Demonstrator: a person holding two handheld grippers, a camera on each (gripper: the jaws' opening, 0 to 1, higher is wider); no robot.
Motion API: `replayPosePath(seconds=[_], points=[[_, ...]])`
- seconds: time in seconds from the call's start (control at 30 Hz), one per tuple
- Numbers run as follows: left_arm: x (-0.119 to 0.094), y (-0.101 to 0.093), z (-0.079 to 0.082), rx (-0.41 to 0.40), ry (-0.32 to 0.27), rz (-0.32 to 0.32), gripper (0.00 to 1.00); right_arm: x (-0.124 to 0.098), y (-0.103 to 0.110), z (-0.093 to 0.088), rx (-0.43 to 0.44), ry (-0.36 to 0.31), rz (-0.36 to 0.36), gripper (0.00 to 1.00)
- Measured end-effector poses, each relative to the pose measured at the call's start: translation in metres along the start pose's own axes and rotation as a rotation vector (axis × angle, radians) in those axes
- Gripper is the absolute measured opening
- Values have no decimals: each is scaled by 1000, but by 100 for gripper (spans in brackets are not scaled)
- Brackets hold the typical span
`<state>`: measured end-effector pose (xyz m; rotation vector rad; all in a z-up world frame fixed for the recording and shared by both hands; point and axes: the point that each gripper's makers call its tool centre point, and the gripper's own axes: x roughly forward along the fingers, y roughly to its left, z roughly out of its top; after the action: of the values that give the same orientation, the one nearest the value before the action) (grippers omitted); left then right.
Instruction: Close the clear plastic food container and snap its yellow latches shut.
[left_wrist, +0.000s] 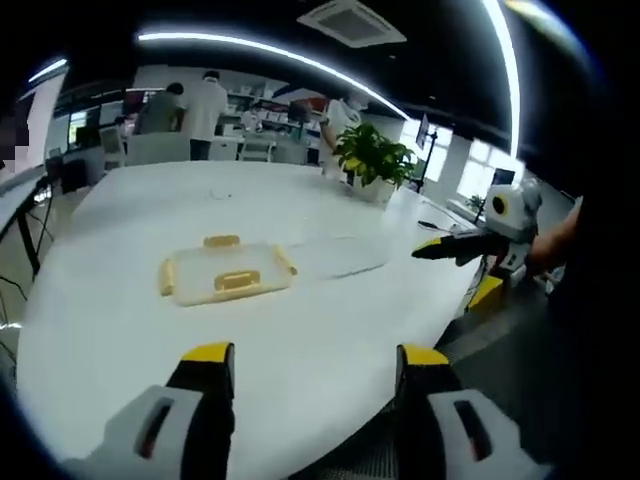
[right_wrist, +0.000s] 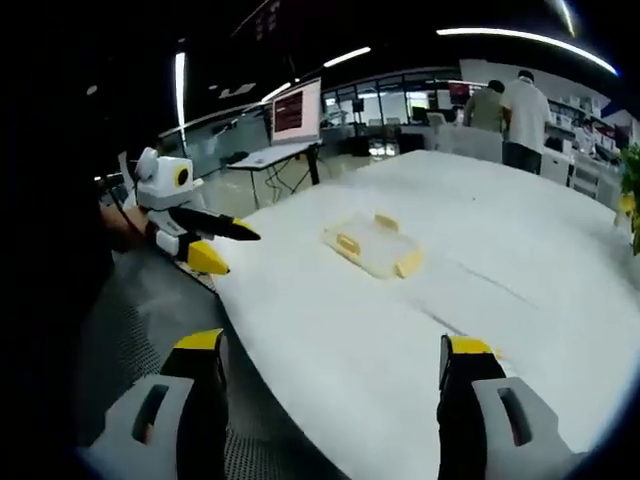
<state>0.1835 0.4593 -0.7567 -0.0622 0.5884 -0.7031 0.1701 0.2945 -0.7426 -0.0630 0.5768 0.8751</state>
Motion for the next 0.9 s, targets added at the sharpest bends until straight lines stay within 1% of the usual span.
replayPosePath(seconds=[0.07, 0.1, 0.13, 0.23, 0.3, 0.37, 0.43, 0.47, 0.53, 0.63, 0.67, 0.77, 0.83, 0.9], points=[[0, -1, -1, -4, -1, -11, 60, 5, -5, 6, 18, -19, -12, 84], [1, -2, -1, -3, 0, -13, 60, 7, -6, 9, 38, -29, -16, 83], [1, -3, 0, 8, 1, -17, 60, 10, -7, 14, 69, -53, -18, 83], [3, -1, 0, 13, 8, -18, 59, 17, -10, 18, 72, -55, -30, 80], [5, 2, -1, 8, 21, -26, 59, 20, -11, 21, 88, -59, -27, 78], [7, 8, 1, 31, 24, -16, 59, 23, -12, 25, 84, -64, -28, 76], [7, 16, 5, 32, 15, -4, 58, 25, -15, 29, 86, -69, -33, 72], [7, 21, 7, 27, 9, 4, 57, 26, -18, 29, 88, -74, -41, 70], [8, 31, 10, -9, 12, 4, 49, 31, -24, 27, 114, -66, -54, 70], [11, 49, 20, 18, 7, 33, 50, 37, -30, 29, 124, -71, -65, 67], [11, 52, 22, 19, 5, 35, 50, 39, -31, 30, 123, -71, -65, 67], [12, 68, 32, 18, -8, 58, 49, 45, -36, 37, 117, -83, -61, 66], [14, 74, 36, 2, -11, 61, 49, 50, -39, 39, 93, -83, -65, 64], [16, 77, 36, 5, -3, 62, 48, 54, -42, 42, 87, -88, -63, 65]])
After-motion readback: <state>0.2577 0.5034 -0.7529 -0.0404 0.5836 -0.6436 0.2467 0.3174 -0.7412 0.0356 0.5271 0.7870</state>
